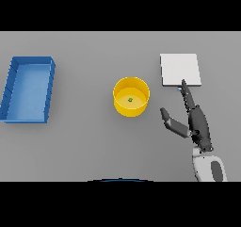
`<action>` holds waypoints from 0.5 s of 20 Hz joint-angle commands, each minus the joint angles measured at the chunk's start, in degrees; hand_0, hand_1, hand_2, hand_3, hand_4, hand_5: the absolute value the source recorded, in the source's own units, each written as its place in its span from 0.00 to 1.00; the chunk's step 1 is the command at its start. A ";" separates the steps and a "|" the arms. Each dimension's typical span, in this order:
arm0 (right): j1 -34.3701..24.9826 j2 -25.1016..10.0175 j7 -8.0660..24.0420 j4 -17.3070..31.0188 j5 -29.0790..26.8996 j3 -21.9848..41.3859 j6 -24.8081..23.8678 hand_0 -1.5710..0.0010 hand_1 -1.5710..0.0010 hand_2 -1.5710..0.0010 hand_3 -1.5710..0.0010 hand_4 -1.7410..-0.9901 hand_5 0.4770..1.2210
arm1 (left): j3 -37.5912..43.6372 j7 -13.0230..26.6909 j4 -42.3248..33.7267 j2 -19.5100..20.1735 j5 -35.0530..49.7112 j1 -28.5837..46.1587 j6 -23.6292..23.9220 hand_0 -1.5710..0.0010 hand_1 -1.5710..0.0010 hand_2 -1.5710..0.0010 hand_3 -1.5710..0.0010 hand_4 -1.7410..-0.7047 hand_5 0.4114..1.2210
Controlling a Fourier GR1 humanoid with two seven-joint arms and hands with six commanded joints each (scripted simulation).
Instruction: Pick up the red beaker and tilt it to pour out 1 green nut into yellow bowl. Pick up the yellow bowl and place it on the metallic measuring scale.
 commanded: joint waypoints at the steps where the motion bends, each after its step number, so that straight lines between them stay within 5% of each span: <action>1: -0.43 -0.47 0.41 -0.31 -0.66 -0.36 0.47 1.00 1.00 1.00 1.00 0.81 0.21 | 1.47 1.18 -1.06 0.23 2.10 2.78 1.62 0.00 0.00 0.00 0.00 0.00 1.00; 5: -0.67 -0.51 0.60 0.54 -1.34 -0.50 1.05 1.00 1.00 1.00 1.00 0.82 0.24 | 5.87 8.30 -9.02 0.06 9.63 12.92 5.40 0.00 0.00 0.00 0.00 0.00 1.00; 10: 0.06 -0.80 -1.71 0.94 -0.81 -0.29 1.10 1.00 1.00 1.00 1.00 0.78 0.27 | 6.55 12.69 -28.57 -1.85 16.37 32.61 9.92 0.00 0.00 0.00 0.00 0.00 1.00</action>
